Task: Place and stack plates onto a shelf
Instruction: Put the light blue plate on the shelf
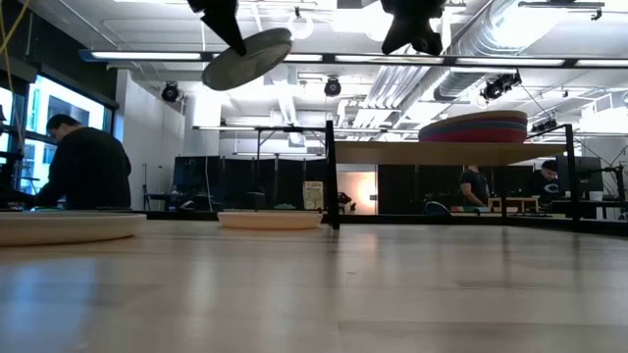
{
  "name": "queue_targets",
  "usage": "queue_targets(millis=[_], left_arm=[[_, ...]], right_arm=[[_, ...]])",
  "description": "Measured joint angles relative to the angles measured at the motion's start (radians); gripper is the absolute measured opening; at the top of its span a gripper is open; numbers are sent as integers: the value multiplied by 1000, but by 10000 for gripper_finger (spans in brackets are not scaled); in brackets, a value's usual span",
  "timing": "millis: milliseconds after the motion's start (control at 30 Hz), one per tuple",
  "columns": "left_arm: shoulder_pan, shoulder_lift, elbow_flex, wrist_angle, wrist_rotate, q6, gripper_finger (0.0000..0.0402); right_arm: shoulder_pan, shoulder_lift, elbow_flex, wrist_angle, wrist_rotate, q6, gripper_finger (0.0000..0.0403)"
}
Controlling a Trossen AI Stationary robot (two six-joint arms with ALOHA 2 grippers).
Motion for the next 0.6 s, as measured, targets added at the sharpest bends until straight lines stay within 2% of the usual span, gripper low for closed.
queue_targets(millis=[233, 600], left_arm=[[-84, 0, 0, 0, -8, 112, 1], [-187, 0, 0, -3, 6, 132, 1]], right_arm=[[12, 0, 0, 11, -4, 26, 1], [50, 20, 0, -17, -25, 119, 1]])
